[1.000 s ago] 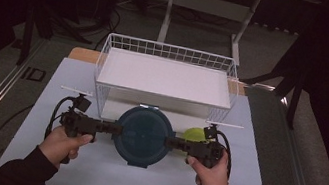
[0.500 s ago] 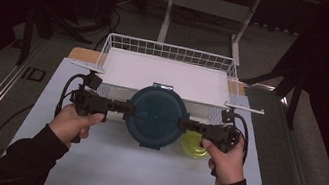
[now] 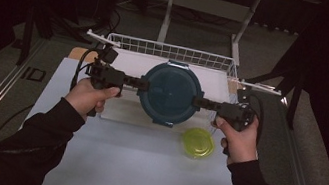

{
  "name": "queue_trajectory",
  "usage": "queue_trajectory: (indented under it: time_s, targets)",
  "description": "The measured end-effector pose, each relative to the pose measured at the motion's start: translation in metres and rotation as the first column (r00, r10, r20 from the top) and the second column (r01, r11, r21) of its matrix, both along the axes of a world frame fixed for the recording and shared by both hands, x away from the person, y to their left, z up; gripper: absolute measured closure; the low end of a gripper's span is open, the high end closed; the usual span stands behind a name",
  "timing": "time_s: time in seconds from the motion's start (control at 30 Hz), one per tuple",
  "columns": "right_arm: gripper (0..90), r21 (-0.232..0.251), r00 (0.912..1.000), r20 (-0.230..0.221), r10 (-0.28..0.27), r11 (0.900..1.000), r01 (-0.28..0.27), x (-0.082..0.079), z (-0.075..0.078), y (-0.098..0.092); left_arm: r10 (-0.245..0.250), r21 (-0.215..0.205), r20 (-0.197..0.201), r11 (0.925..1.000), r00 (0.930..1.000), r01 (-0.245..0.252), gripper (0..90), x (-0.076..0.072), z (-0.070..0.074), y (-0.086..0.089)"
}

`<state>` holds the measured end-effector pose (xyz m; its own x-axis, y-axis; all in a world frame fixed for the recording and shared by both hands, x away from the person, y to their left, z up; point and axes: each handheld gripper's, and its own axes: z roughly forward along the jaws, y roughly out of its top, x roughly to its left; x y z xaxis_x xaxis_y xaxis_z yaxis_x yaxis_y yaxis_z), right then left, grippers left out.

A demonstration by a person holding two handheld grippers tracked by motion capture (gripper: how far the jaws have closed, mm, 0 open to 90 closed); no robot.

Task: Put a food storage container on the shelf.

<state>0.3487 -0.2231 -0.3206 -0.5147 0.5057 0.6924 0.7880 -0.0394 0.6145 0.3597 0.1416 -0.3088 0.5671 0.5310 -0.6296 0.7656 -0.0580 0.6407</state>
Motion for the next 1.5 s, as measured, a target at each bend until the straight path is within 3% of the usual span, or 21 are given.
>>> queue_trajectory:
  time_s: [0.3, 0.53, 0.67, 1.07, 1.1, 1.13, 1.17, 1.3, 1.5]
  targets:
    - [55.7, 0.006, 0.9989, -0.032, -0.035, 0.999, 0.035, 0.026, 0.002, -0.006, 0.018, -0.012, -0.019, 0.9998, 0.9997, -0.018, 56.7, 0.029, 0.0, -0.006]
    - [55.2, 0.003, 0.9968, -0.048, -0.064, 0.998, 0.064, 0.037, -0.005, -0.005, 0.041, -0.014, -0.009, 0.9991, 0.9991, -0.041, 56.4, 0.038, -0.006, -0.007]
    - [55.3, 0.009, 0.9955, -0.06, -0.074, 0.997, 0.075, 0.042, -0.005, -0.005, 0.044, -0.04, -0.015, 0.9982, 0.9989, -0.044, 56.4, 0.043, -0.007, -0.005]
    - [51.2, 0.001, 0.9872, -0.101, -0.123, 0.992, 0.124, 0.059, -0.004, -0.002, 0.07, -0.138, -0.093, 0.9871, 0.9932, -0.082, 53.6, 0.063, -0.022, -0.001]
    - [51.2, 0.001, 0.9872, -0.101, -0.123, 0.992, 0.124, 0.059, -0.004, -0.002, 0.07, -0.138, -0.093, 0.9871, 0.9932, -0.082, 52.5, 0.063, -0.022, -0.001]
    - [50.4, 0.007, 0.9855, -0.112, -0.127, 0.992, 0.129, 0.06, -0.005, -0.001, 0.114, -0.099, -0.078, 0.9876, 0.9904, -0.122, 52.5, 0.065, -0.023, -0.002]
    - [47.2, -0.019, 0.9858, -0.11, -0.126, 0.992, 0.125, 0.063, -0.005, 0.001, 0.123, -0.094, -0.078, 0.987, 0.9893, -0.13, 51.4, 0.066, -0.024, -0.002]
    - [47.4, -0.039, 0.9853, -0.102, -0.137, 0.99, 0.134, 0.065, -0.003, 0.003, 0.12, -0.1, -0.067, 0.9869, 0.9905, -0.127, 50.4, 0.067, -0.026, -0.002]
    - [45.7, -0.086, 0.9868, -0.067, -0.147, 0.986, 0.141, 0.063, 0.003, 0.004, 0.112, -0.103, -0.007, 0.9884, 0.9937, -0.112, 50.0, 0.06, -0.023, -0.002]
